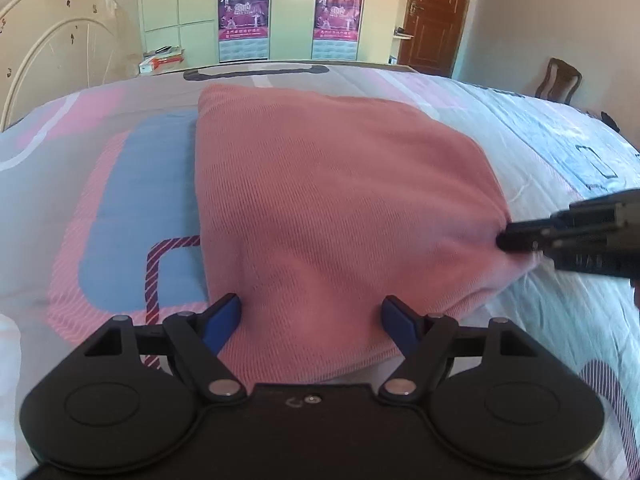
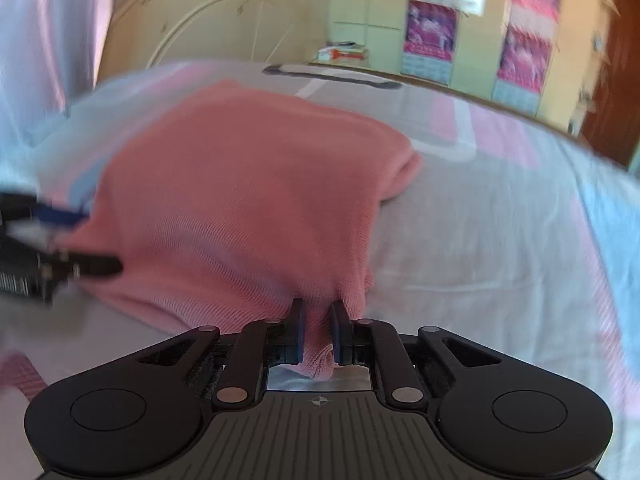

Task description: Fold small clothes

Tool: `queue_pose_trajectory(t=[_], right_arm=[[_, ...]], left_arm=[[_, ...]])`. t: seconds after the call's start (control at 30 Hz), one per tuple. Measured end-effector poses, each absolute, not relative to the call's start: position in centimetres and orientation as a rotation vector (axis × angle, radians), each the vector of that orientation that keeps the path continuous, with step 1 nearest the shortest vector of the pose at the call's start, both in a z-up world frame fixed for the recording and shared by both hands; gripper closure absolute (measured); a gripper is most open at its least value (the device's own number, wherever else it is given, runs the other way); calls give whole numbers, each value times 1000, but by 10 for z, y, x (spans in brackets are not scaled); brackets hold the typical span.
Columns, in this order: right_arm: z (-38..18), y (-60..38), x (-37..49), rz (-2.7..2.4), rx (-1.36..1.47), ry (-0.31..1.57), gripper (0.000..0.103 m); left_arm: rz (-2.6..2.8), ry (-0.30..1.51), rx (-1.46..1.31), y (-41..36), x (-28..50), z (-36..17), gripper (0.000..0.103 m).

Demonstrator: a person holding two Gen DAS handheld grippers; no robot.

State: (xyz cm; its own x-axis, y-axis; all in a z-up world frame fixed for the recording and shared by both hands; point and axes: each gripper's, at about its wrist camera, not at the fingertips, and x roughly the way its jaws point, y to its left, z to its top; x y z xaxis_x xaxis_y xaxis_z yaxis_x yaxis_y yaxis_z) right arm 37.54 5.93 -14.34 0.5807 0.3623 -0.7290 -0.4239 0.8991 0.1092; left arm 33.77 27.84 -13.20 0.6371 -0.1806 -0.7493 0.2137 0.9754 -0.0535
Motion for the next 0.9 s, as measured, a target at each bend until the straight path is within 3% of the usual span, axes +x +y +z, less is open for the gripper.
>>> queue_pose_trajectory(t=[0.2, 0.47, 0.73, 0.9], right_arm=[[-133, 63, 379, 468, -69, 858, 92], [-92, 69, 429, 417, 26, 720, 91], [-148, 83, 481, 320, -42, 811, 92], [-125, 67, 471, 322, 59, 808, 91]], left_arm=[[-232, 856, -6, 283, 330, -120, 32], [-219, 751, -65, 282, 374, -85, 33], [-199, 797, 51, 261, 412, -108, 24], [-170, 831, 15, 264, 412, -99, 20]])
